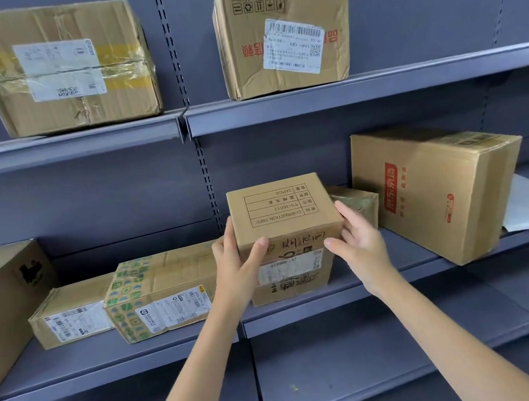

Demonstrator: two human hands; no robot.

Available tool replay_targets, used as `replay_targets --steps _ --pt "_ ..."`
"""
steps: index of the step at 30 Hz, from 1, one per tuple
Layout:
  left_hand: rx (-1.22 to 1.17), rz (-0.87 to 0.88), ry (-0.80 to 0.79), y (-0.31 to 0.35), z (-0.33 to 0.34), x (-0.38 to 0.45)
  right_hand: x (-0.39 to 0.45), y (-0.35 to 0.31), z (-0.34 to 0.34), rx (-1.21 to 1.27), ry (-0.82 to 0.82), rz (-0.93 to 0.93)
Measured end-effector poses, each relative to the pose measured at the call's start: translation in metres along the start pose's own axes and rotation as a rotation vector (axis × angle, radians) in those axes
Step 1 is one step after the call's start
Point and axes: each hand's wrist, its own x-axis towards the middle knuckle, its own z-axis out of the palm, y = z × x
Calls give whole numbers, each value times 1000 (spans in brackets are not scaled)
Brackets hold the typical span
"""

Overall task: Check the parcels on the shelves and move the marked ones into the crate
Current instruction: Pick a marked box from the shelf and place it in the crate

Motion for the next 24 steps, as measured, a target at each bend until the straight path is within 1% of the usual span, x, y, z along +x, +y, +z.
replay_targets --steps 2,3,6,8,11,14,16,18,20,22,24 --pt "-81 0 -12 -5 -1 6 12 7 3 -19 -38 55" --pt "-92 -34 -29 -8 0 7 16 12 5 -21 -74 106" --pt "19 -153 -97 -25 3 6 22 34 9 -92 -171 257" --pt "37 -187 -134 -30 7 1 22 42 8 -124 -130 298" --pt "16 -179 -80 -26 4 0 19 37 -3 -101 -42 268" --pt "11 -167 -53 -20 1 5 9 34 -15 -10 45 227" --pt "-28 -214 -64 -11 2 5 0 34 -19 84 67 211" --pt "-108 -218 -89 -5 5 3 -10 35 -21 192 77 218" --pt "-143 -188 -172 -11 10 1 -20 35 -20 301 91 245" --pt "-150 -155 -234 -13 15 -6 -27 37 -18 327 106 263" --pt "-231 -157 -218 -10 20 -15 -34 38 -15 324 95 264"
